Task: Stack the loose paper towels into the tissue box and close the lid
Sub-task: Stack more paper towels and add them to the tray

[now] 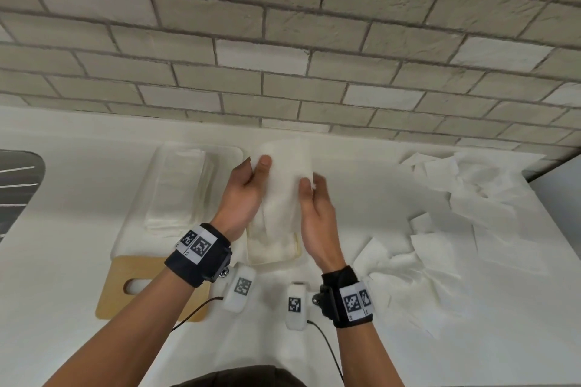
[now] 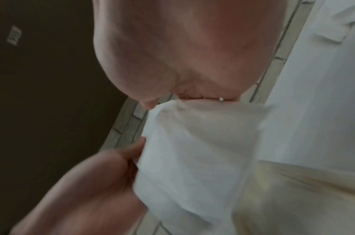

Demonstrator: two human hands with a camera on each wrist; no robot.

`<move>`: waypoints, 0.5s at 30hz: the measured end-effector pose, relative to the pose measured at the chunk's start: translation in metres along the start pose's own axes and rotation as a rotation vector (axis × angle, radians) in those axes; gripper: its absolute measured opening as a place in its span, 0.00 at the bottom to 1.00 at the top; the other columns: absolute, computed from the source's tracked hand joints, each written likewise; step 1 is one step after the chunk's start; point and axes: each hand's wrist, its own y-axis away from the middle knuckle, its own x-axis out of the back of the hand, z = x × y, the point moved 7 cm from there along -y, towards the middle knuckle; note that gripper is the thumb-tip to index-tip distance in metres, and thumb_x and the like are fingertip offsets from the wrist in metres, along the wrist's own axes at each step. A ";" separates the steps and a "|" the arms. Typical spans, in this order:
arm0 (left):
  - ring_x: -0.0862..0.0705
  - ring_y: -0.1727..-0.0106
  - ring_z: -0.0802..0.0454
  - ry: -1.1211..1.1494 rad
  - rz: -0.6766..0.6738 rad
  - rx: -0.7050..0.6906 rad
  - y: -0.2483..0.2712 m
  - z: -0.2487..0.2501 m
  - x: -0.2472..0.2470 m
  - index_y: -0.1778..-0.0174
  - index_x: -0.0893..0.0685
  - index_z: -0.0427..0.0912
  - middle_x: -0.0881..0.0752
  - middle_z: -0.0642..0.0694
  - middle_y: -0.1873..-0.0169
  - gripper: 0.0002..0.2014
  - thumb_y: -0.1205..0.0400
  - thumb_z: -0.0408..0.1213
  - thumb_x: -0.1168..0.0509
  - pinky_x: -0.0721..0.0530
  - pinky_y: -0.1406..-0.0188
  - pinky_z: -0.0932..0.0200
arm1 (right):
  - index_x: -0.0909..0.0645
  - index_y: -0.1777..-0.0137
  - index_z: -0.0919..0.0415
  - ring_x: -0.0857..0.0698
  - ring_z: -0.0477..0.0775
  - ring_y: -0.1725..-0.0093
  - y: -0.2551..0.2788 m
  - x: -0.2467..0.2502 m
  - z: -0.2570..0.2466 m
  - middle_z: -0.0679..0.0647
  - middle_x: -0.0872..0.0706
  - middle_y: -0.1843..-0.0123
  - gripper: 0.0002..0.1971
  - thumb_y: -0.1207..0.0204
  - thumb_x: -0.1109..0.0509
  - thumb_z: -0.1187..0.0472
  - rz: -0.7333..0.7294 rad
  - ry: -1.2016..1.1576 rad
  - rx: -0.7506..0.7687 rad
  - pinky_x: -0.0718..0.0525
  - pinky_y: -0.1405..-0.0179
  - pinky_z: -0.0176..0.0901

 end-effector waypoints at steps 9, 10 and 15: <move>0.12 0.35 0.42 -0.384 -0.006 0.217 -0.049 -0.063 0.027 0.26 0.22 0.42 0.11 0.43 0.37 0.33 0.18 0.63 0.28 0.13 0.30 0.38 | 0.18 0.38 0.55 0.15 0.50 0.64 0.009 -0.006 0.067 0.50 0.12 0.66 0.04 0.08 0.32 0.58 0.129 0.336 -0.054 0.21 0.61 0.37; 0.12 0.37 0.42 -0.476 -0.041 0.232 -0.052 -0.071 0.030 0.24 0.24 0.45 0.12 0.44 0.39 0.31 0.18 0.56 0.24 0.12 0.34 0.42 | 0.22 0.33 0.54 0.15 0.50 0.66 0.009 -0.011 0.072 0.52 0.13 0.66 0.06 0.08 0.33 0.59 0.105 0.359 -0.063 0.21 0.61 0.38; 0.16 0.63 0.51 -0.756 -0.172 0.108 -0.054 -0.082 0.025 0.19 0.28 0.48 0.17 0.43 0.66 0.30 0.16 0.32 0.25 0.21 0.64 0.61 | 0.36 0.29 0.50 0.14 0.56 0.60 0.014 -0.024 0.084 0.57 0.15 0.56 0.16 0.09 0.34 0.64 -0.021 0.492 -0.119 0.13 0.61 0.50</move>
